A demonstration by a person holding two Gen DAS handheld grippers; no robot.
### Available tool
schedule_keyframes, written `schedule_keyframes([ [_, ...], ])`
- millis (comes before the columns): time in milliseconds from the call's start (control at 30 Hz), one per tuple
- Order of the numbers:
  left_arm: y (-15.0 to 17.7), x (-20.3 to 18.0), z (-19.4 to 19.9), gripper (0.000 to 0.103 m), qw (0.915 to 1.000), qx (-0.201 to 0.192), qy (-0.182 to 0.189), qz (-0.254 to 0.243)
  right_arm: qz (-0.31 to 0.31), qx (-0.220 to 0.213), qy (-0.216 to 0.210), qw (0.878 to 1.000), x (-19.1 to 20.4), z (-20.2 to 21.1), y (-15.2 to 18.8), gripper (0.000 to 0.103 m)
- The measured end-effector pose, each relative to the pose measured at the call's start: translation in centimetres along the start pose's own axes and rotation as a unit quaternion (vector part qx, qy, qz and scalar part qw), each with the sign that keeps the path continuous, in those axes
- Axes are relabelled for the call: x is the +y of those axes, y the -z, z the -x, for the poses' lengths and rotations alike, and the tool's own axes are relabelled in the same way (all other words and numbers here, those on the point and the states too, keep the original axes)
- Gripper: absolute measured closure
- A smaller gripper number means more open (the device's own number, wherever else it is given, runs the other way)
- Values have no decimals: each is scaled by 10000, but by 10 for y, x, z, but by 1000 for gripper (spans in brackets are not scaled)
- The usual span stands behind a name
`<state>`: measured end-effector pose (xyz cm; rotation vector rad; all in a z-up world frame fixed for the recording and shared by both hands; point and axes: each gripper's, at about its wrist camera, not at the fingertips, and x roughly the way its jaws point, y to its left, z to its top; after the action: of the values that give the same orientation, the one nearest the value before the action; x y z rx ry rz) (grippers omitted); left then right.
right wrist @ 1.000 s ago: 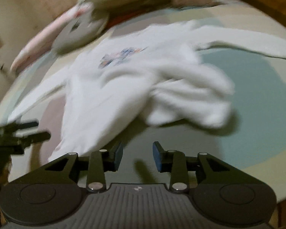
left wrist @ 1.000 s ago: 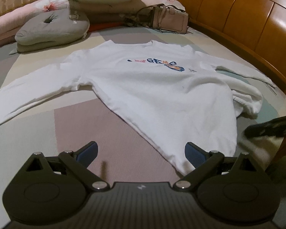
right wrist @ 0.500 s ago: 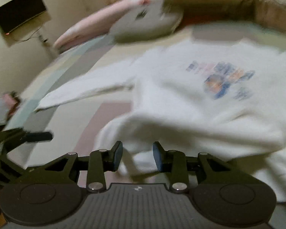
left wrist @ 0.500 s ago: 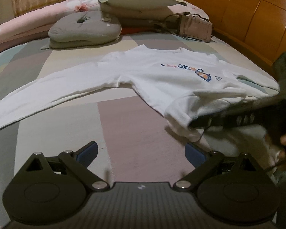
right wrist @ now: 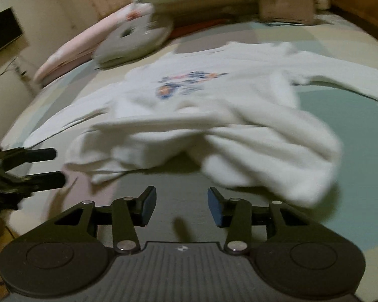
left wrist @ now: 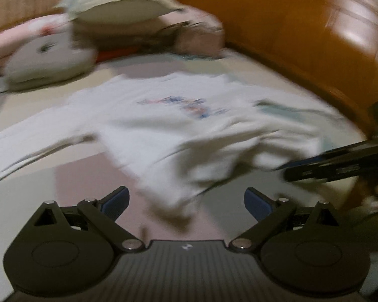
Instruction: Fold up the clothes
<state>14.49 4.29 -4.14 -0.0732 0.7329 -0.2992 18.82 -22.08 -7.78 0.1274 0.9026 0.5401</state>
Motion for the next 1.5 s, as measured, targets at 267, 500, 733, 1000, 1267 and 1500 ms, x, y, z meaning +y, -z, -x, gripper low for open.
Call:
schedule_keyframes([
  [267,-20,-17,-57,5,9922,324,1199,40,55,-148,37,9999,-19,-19,-16,53],
  [500,-41,22,-105,6,9972,448,527,289,-86,-325,62,9994,-51,-38,-49,53],
  [733,-49,45,-128,6,9969,564,140,523,-644,-315,-59,9974,-89,-65,-72,53],
  [1000,-37,15,-83,6,9975,336,-371,-495,-1566,-509,-816,9830,-91,-22,-40,44],
  [1267,-11,-27,-67,6,9809,242,-544,-1854,-2117,-252,-1049,9713,-70,-21,7,40],
  [1500,-2,-60,-103,8,9242,22,-1538,-3497,-2078,-238,-1015,9726,-54,-13,17,33],
])
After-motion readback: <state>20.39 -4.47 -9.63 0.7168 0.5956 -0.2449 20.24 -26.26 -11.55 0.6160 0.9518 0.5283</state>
